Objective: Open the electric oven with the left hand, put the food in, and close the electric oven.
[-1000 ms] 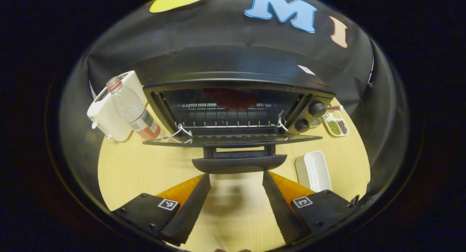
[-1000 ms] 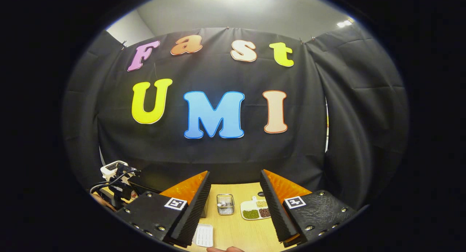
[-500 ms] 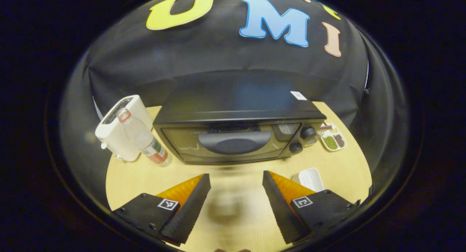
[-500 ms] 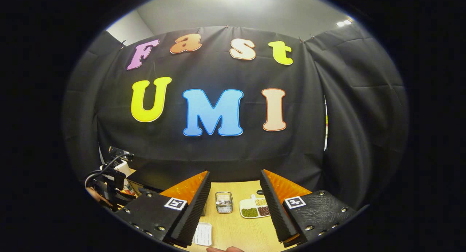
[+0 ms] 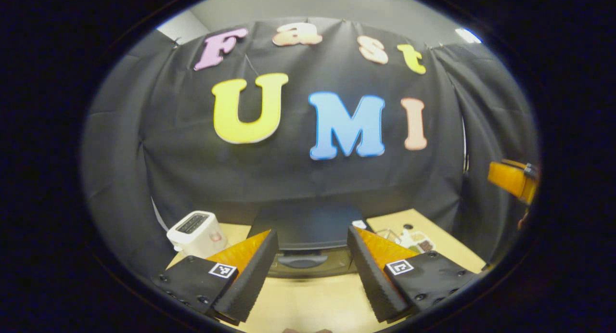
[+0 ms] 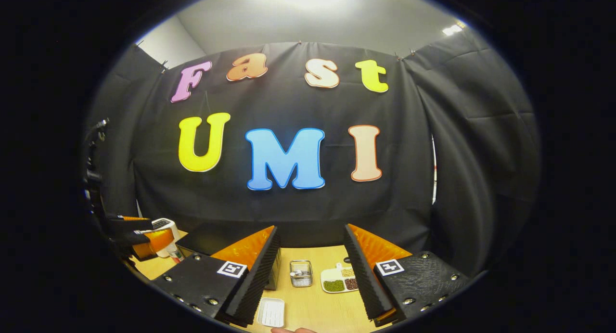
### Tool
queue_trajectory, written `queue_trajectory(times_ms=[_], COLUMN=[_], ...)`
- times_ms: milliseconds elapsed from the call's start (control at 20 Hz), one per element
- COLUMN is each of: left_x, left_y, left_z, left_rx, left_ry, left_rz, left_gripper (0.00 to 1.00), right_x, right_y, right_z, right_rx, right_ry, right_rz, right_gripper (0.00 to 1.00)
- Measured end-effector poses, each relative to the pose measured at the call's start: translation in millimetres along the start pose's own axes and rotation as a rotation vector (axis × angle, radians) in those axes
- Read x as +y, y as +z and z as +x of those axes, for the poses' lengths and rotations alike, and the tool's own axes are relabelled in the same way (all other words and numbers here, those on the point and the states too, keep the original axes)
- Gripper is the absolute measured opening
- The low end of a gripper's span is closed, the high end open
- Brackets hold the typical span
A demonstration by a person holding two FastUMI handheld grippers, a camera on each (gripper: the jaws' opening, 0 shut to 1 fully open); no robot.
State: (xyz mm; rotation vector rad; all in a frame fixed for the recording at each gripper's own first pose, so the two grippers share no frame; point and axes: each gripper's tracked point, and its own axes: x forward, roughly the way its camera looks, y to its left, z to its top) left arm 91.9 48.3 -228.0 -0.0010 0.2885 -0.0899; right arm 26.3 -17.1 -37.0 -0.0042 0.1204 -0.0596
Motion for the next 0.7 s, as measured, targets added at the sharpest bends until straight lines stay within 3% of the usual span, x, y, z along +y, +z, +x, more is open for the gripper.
queue_trajectory(times_ms=[100,150,450,550,700], left_x=[-7,-6,-8,-5,-5], left_y=[34,42,57,57,57], left_z=[-4,-8,-37,-42,-47], left_rx=[-0.129,-0.164,-0.199,-0.203,-0.197], left_ry=[-0.01,0.001,0.066,0.084,0.068], left_rz=[0.007,0.014,-0.015,0.007,0.03], left_gripper=[0.96,1.0,0.96,1.0,1.0], right_x=[1,3,1,4,-3], right_y=[6,9,22,25,28], right_z=[-6,-9,-21,-23,-29], right_rx=[-0.011,-0.016,-0.053,-0.058,-0.067], right_ry=[0.028,0.045,0.108,0.131,0.106], right_rz=[0.01,0.018,0.023,0.026,0.024], right_gripper=[0.78,0.83,0.83,0.83,0.83])
